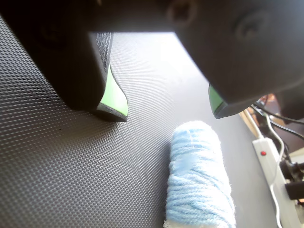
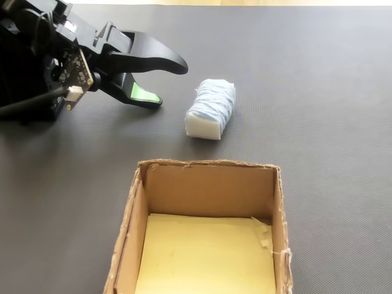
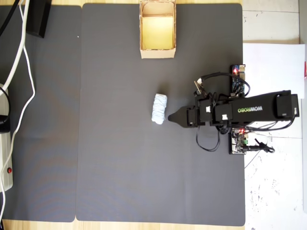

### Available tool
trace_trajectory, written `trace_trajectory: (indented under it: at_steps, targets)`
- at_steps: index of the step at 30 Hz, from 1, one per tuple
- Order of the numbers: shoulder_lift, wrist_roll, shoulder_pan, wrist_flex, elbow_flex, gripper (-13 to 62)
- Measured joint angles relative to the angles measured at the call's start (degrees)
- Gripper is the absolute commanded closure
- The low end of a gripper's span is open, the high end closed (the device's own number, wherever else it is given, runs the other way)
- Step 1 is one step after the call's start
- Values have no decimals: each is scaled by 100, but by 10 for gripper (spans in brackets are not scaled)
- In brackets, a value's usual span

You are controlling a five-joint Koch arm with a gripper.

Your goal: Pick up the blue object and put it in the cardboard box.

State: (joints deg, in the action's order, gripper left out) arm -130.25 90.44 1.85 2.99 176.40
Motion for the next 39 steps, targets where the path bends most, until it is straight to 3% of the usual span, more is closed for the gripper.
trace_trajectory:
  at_steps: [39]
  targets:
    - [0, 132, -88, -9, 9, 154]
